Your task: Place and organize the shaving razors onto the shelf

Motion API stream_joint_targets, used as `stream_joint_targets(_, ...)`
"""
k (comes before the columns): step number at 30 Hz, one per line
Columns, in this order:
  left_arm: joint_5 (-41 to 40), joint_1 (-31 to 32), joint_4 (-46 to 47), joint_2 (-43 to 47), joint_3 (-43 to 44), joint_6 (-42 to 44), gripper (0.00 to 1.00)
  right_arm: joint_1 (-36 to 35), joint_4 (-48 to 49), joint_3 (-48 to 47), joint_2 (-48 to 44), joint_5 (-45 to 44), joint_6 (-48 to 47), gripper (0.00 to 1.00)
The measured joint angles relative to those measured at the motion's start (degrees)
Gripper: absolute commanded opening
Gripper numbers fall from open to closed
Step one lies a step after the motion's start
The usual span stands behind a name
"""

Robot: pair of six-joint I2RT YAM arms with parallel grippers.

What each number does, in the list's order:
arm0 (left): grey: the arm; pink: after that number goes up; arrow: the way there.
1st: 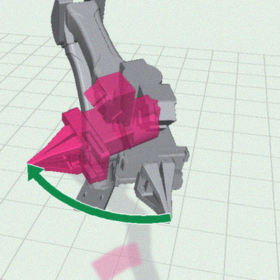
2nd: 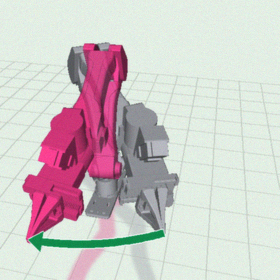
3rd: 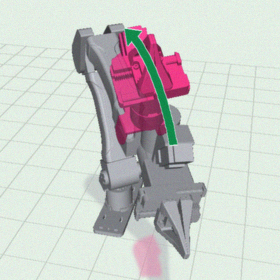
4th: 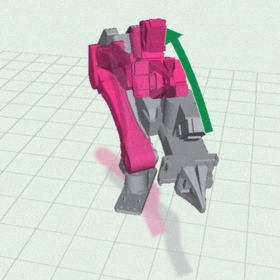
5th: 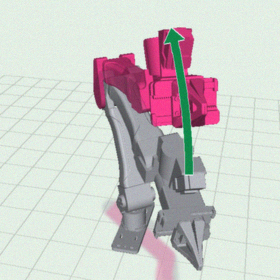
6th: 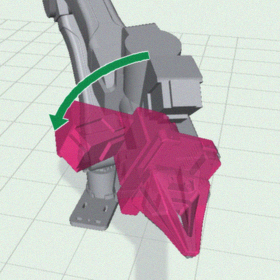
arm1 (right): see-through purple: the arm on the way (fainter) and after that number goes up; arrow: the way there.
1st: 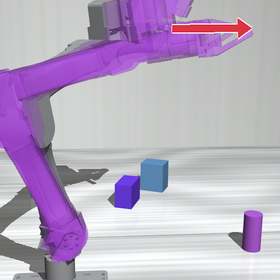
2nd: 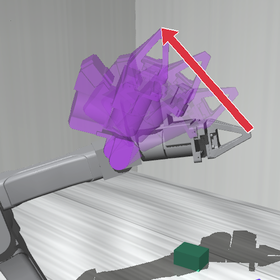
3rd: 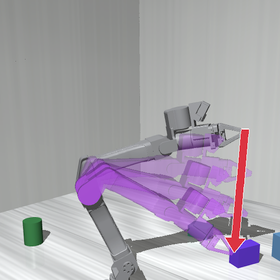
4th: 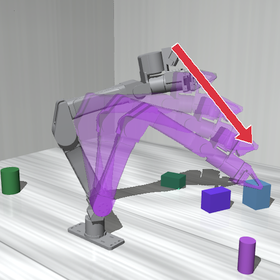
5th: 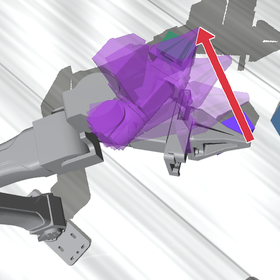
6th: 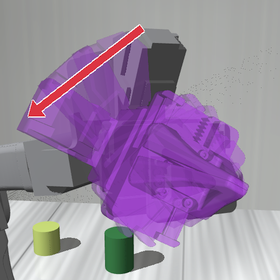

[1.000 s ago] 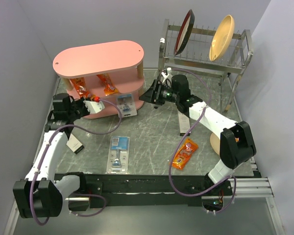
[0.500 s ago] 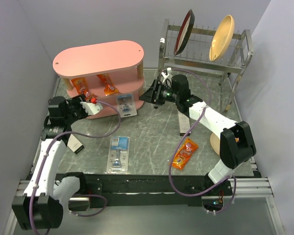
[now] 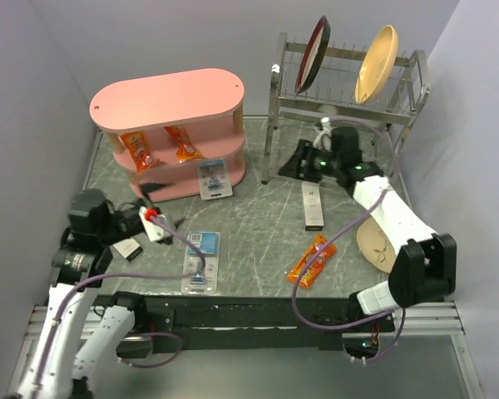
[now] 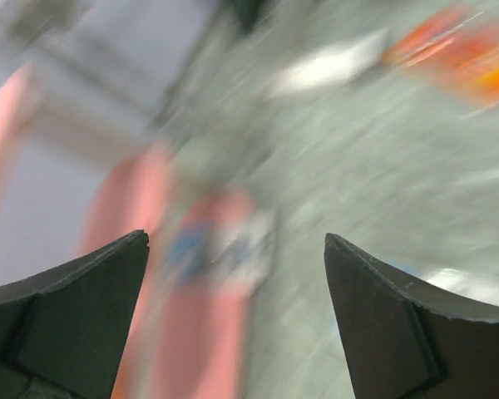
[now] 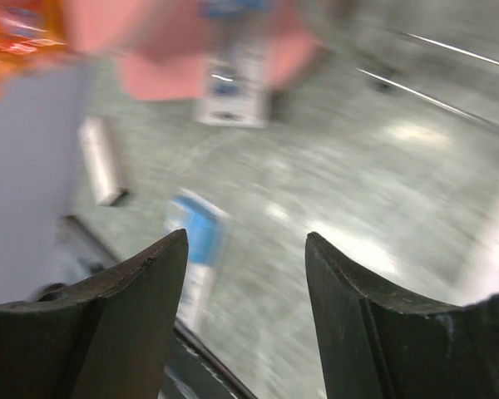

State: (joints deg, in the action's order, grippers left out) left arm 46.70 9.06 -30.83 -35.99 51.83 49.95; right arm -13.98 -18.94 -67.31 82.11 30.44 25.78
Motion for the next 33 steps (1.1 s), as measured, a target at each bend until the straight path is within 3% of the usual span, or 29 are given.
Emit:
stream_joint_targets(6, -3.3, 30.97, 9.49, -11.43, -2.95, -10.23, 0.94, 7.65, -14.67, -0.15, -8.2, -4.24, -10.73, 0.73)
stream_joint_targets(9, -4.09, 37.66, 12.81, -24.11, 0.46, -14.62, 0.98, 9.94, -20.7, -1.07, -11.98, -3.23, -19.26, 0.75)
stream_joint_targets(11, -5.81, 38.38, 14.93, -30.47, 2.16, -18.64, 0.96, 10.16, -25.4, -2.69, -12.98, -0.39, -28.92, 0.76)
stream_joint_targets(14, -9.14, 38.25, 19.1, -35.67, 1.29, -26.56, 0.98, 9.79, -33.42, -3.58, -13.77, 2.8, -50.62, 0.81)
stream_joint_targets(17, -12.02, 38.25, 21.75, -32.76, -2.25, -34.86, 0.99, 7.41, -41.03, -0.48, -14.4, 1.9, -73.24, 0.83)
stream_joint_targets(21, -16.35, 38.23, 18.86, -27.58, -2.03, -37.7, 1.0, -0.68, -49.35, 6.47, -12.92, -2.34, -96.52, 0.84)
stream_joint_targets(27, -17.7, 32.98, 8.74, -25.77, 5.7, -35.54, 0.99, -5.95, -50.27, 14.23, -9.62, -8.07, -115.32, 0.83)
stream_joint_targets(33, -18.36, 28.24, 0.11, -25.35, 8.33, -30.95, 0.99, -6.14, -45.94, 14.8, -0.46, -10.58, -122.57, 0.81)
